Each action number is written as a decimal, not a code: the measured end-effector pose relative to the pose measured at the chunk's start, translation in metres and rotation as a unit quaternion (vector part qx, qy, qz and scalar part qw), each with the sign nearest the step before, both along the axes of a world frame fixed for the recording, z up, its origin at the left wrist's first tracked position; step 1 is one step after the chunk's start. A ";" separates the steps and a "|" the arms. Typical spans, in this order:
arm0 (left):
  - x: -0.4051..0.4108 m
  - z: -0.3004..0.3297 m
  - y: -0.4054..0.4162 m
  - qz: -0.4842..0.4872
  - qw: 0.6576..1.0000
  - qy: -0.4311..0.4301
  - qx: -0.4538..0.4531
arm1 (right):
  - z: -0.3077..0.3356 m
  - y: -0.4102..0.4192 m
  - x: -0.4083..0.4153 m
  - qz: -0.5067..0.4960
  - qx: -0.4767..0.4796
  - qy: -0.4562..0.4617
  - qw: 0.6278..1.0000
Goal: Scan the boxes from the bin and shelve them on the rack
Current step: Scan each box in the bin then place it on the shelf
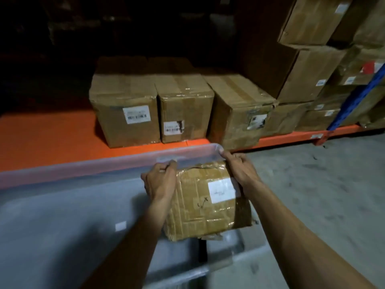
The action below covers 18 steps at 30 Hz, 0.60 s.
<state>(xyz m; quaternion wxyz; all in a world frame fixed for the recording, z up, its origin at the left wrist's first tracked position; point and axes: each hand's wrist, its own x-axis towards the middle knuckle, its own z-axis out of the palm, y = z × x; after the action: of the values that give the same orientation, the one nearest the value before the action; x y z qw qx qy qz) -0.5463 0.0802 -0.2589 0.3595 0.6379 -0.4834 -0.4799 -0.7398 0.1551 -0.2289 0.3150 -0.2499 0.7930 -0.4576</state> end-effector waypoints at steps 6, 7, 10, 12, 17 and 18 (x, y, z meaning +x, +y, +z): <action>0.014 -0.006 0.045 -0.044 0.998 0.031 0.038 | -0.008 0.045 0.014 0.040 0.013 -0.099 0.994; 0.015 -0.004 0.050 -0.068 0.997 0.036 0.033 | -0.009 0.051 0.015 0.037 0.014 -0.105 0.994; 0.025 0.005 0.067 -0.095 0.995 0.029 0.027 | -0.008 0.070 0.020 0.010 0.000 -0.138 0.990; 0.031 0.020 0.078 -0.109 0.993 0.027 0.021 | 0.002 0.085 0.026 -0.009 -0.010 -0.144 0.989; 0.042 0.113 0.099 -0.115 0.993 0.017 0.012 | 0.082 0.118 0.038 -0.047 -0.016 -0.154 0.987; 0.044 0.136 0.099 -0.114 0.993 0.018 0.011 | 0.104 0.121 0.040 -0.054 -0.020 -0.150 0.987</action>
<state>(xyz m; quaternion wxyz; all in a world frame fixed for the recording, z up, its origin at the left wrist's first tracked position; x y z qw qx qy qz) -0.5024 0.1797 -0.1233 0.3037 0.5736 -0.5414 -0.5345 -0.7001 0.2761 -0.1249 0.4002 -0.1417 0.7400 -0.5216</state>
